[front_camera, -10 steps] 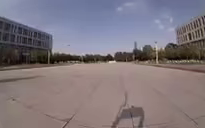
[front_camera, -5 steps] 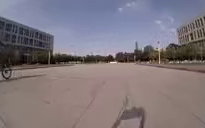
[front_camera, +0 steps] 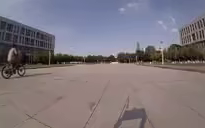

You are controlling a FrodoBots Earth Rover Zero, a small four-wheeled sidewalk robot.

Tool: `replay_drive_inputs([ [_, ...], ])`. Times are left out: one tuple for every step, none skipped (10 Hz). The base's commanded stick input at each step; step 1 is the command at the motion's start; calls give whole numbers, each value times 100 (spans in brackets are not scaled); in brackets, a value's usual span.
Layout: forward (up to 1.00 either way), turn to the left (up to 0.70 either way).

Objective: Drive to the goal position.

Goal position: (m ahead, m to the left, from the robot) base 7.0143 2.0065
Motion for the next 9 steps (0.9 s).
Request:
replay_drive_inputs([
  [100, 0],
  [100, 0],
  [100, 0],
  [100, 0],
  [100, 0],
  [100, 0],
  [100, 0],
  [100, 0],
  [100, 0],
])
